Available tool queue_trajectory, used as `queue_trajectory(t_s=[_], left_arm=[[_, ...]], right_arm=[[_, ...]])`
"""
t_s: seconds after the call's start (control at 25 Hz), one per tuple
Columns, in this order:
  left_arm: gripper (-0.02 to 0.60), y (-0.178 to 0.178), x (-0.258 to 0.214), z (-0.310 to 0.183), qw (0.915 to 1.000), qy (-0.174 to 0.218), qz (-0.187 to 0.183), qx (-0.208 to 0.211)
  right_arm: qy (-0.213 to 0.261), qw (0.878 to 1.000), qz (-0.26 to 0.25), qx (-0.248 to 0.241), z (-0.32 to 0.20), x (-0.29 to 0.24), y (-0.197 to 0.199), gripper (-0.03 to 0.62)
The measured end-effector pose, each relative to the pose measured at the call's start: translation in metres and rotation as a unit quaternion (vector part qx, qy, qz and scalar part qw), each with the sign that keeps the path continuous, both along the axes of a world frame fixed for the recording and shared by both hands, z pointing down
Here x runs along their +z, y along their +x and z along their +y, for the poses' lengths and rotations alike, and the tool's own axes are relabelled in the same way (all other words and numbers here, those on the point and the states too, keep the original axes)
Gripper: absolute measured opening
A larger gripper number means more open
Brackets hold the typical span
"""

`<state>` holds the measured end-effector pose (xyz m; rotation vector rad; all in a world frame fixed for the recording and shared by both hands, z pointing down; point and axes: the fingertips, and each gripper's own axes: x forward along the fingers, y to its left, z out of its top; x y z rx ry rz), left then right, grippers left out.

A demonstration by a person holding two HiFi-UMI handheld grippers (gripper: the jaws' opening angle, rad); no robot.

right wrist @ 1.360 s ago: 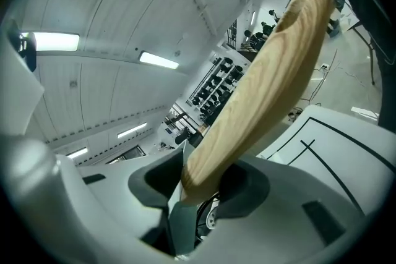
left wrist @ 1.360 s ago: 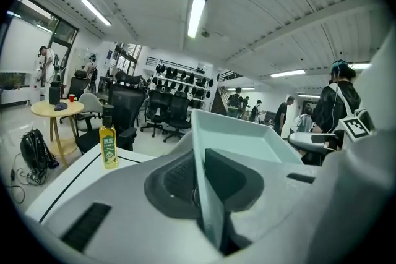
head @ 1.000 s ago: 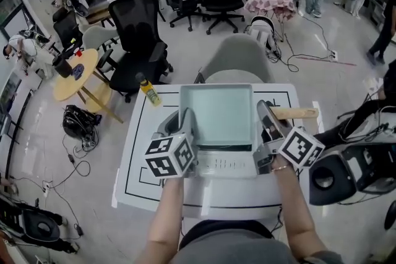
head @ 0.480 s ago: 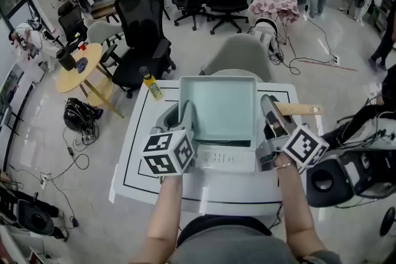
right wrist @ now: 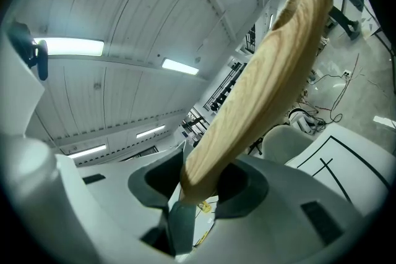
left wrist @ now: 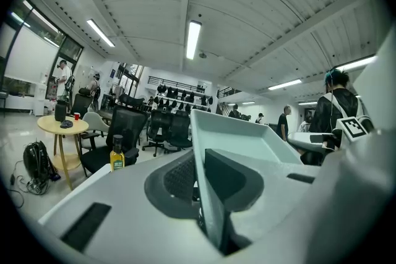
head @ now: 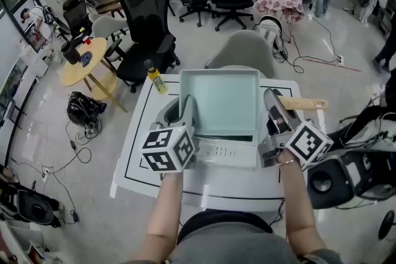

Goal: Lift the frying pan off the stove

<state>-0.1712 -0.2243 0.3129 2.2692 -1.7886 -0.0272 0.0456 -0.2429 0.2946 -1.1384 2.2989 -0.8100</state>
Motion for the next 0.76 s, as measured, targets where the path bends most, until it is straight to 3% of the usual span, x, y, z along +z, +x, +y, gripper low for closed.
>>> queue_trajectory(t_s=[0.76], left_arm=[[0.038, -0.001, -0.008, 0.013, 1.0, 0.007, -0.003, -0.003]], right_arm=[[0.011, 1.0, 0.001, -0.007, 0.011, -0.006, -0.002, 0.153]])
